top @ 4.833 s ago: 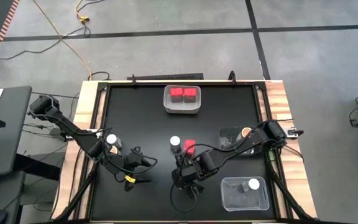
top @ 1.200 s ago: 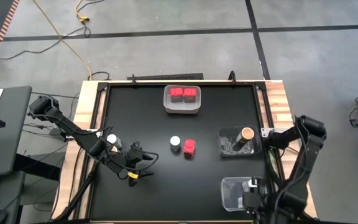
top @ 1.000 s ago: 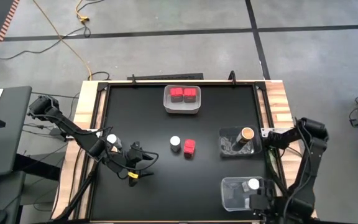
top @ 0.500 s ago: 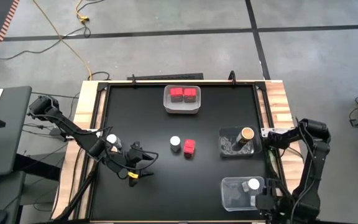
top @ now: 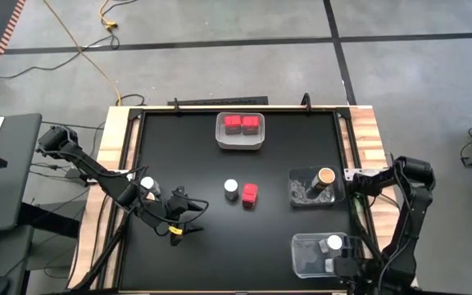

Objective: Sort spices by type
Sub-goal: Put the bottom right white seasoning bottle into the transparent bin

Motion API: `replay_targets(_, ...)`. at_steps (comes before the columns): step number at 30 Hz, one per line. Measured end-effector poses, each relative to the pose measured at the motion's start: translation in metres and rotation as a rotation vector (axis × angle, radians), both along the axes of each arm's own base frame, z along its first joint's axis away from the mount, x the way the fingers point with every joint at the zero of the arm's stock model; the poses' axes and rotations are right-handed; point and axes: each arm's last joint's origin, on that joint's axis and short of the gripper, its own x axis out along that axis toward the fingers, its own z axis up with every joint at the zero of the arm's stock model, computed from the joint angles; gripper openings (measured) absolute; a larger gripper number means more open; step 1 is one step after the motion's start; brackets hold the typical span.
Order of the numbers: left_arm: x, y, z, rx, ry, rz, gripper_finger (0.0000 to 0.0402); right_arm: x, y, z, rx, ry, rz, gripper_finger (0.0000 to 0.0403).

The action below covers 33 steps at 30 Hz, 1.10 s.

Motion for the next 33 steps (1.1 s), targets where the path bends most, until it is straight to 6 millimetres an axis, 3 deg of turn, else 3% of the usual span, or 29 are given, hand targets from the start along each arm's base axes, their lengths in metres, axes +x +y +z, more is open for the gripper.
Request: replay_targets(33, -0.0002, 0.0002, -0.0006, 0.010, 0.005, -0.003, 0.0303, 0.0100, -0.0016, -0.0027, 0.019, -0.001, -0.016, 0.0243)
